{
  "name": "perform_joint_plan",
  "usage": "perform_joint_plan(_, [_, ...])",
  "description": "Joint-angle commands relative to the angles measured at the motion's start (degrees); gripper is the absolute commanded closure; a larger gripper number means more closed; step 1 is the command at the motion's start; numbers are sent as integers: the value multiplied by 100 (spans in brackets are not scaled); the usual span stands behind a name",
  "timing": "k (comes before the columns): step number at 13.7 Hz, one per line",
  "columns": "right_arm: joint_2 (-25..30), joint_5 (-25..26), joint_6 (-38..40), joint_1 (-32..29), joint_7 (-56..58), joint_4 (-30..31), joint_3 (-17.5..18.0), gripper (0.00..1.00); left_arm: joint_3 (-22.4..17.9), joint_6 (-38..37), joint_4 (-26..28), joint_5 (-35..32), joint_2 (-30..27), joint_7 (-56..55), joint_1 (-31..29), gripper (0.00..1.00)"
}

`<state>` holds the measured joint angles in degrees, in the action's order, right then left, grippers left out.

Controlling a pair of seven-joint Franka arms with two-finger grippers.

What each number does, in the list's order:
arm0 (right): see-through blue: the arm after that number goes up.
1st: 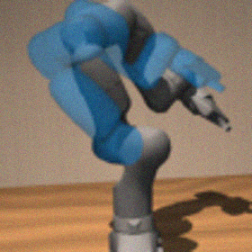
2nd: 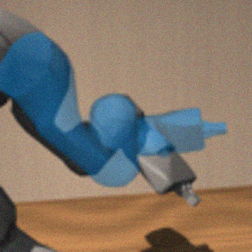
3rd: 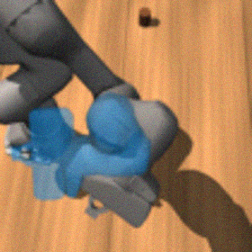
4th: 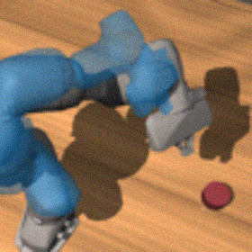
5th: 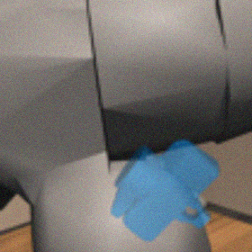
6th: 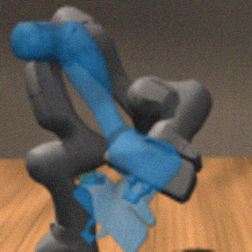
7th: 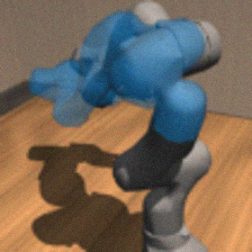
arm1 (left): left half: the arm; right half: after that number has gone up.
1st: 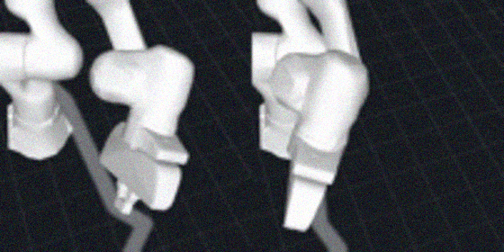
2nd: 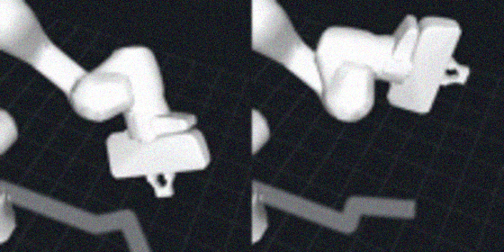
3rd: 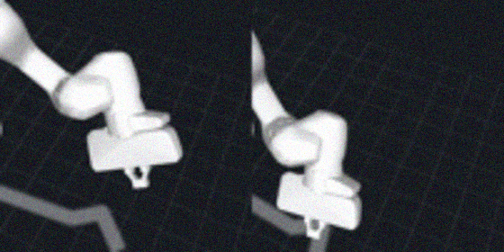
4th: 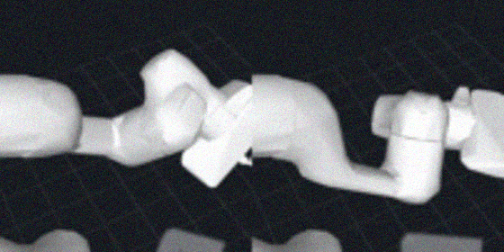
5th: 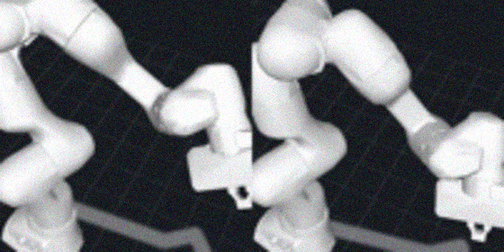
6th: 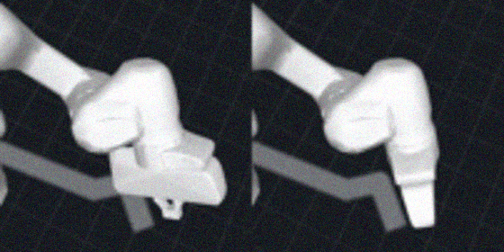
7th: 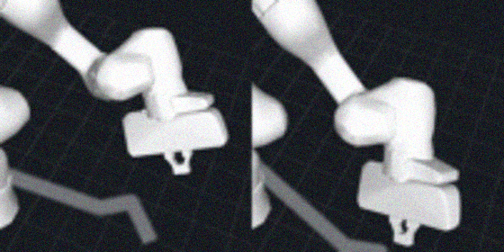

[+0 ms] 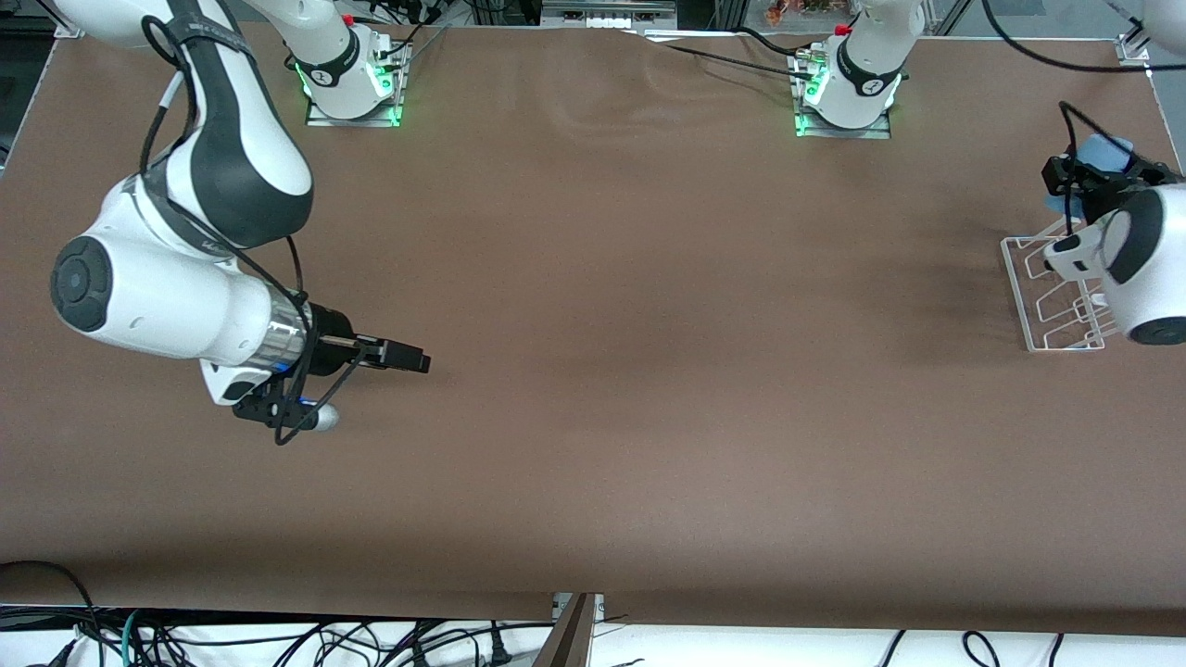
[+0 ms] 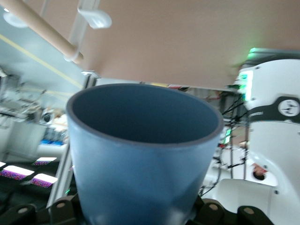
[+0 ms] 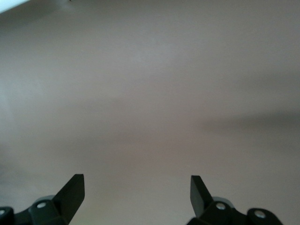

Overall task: Transfer cup to left arm and place on rack
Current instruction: 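Hang the cup onto a rack hook with the left gripper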

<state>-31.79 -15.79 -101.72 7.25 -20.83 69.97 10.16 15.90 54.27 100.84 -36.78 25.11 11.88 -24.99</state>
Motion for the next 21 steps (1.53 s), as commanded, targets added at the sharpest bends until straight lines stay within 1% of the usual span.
perform_joint_plan(1, [129, 330, 406, -180, 534, -132, -31, 0, 1, -381, -170, -1124, 571, 776, 501, 100])
perform_joint_plan(2, [207, 357, 442, -285, 702, -132, -14, 0, -17, -460, -170, -1486, 791, 1050, 608, 100])
perform_joint_plan(3, [312, 366, 469, -329, 825, -115, -74, 0, 1, -461, -170, -1690, 837, 1157, 583, 100])
perform_joint_plan(4, [400, 418, 573, -330, 853, -115, -188, 0, 1, -417, -161, -1735, 837, 1211, 557, 100])
perform_joint_plan(5, [523, 619, 714, -338, 862, -97, -268, 0, 1, -356, -118, -1857, 846, 1246, 557, 100])
perform_joint_plan(6, [698, 943, 776, -339, 853, 16, -286, 0, 9, -347, -91, -2024, 864, 1255, 557, 100])
perform_joint_plan(7, [891, 1329, 785, -339, 853, 252, -277, 0, 1, -347, -39, -2095, 872, 1316, 565, 100])
perform_joint_plan(8, [1033, 1577, 794, -339, 862, 385, -269, 0, 1, -338, 5, -2157, 881, 1325, 548, 100])
perform_joint_plan(10, [1296, 1649, 855, -339, 870, 535, -268, 0, -8, -347, 111, -2219, 960, 1325, 530, 100])
perform_joint_plan(12, [1735, 1667, 952, -382, 844, 736, -338, 0, -17, -259, 382, -2236, 952, 1308, 478, 100])
perform_joint_plan(13, [1946, 1667, 891, -426, 835, 1033, -400, 0, -17, -207, 497, -2254, 934, 1308, 469, 100])
perform_joint_plan(15, [2272, 1719, 882, -514, 836, 1474, -409, 0, -8, -188, 673, -2421, 934, 1255, 355, 100])
perform_joint_plan(17, [2431, 1956, 917, -523, 870, 1607, -409, 0, -25, -75, 796, -2439, 934, 1237, 319, 100])
perform_joint_plan(21, [2563, 1957, 1014, -646, 1283, 1687, -409, 0, -26, 145, 954, -2614, 943, 1220, 144, 100])
